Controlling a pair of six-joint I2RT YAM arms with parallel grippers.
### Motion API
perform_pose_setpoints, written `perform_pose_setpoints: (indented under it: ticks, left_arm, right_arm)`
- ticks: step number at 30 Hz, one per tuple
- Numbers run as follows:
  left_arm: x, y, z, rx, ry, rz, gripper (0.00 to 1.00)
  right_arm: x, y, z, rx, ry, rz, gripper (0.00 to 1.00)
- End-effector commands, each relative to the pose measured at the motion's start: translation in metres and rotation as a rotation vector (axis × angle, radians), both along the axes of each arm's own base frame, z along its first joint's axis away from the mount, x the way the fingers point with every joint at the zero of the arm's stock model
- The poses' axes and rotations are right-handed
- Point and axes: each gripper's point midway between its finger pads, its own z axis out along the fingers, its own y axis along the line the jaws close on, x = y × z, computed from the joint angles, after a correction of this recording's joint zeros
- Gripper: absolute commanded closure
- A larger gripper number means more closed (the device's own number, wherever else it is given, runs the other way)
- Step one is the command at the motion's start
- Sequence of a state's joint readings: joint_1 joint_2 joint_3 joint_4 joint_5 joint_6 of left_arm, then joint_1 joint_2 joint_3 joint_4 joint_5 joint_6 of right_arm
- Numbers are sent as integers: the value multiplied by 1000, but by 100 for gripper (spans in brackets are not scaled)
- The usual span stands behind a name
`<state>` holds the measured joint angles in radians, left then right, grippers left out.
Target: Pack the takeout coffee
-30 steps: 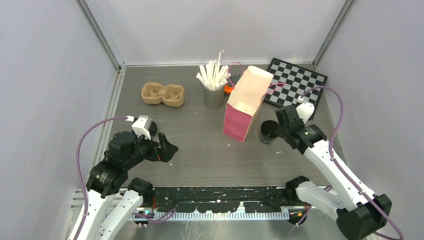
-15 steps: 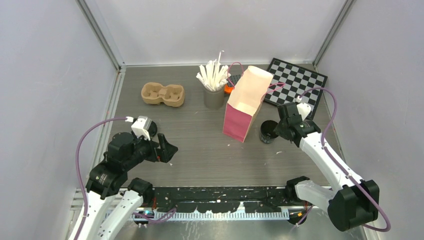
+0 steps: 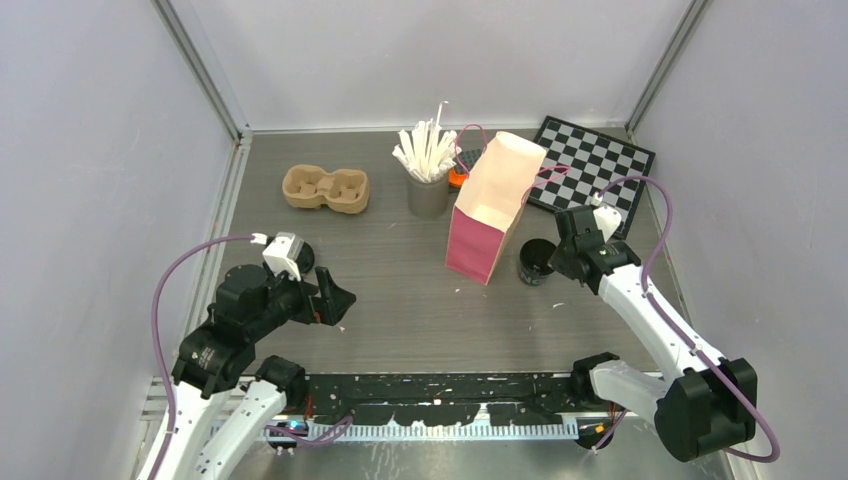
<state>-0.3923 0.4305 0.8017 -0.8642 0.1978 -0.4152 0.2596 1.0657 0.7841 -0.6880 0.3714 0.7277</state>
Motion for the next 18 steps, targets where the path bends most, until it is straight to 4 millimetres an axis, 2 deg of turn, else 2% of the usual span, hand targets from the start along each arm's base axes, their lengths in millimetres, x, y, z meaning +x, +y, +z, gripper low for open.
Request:
perform_pose_setpoints:
  ticks: [1, 9, 18]
  left_arm:
    - [7, -2, 8, -15, -43, 7, 0]
    - [7, -2, 8, -15, -41, 6, 0]
    - [7, -2, 7, -15, -38, 4, 0]
  right_arm:
    - [8, 1, 9, 9, -43, 11, 99]
    - [3, 2, 15, 18, -50, 15, 100]
    - [-7, 4, 12, 45, -21, 11, 100]
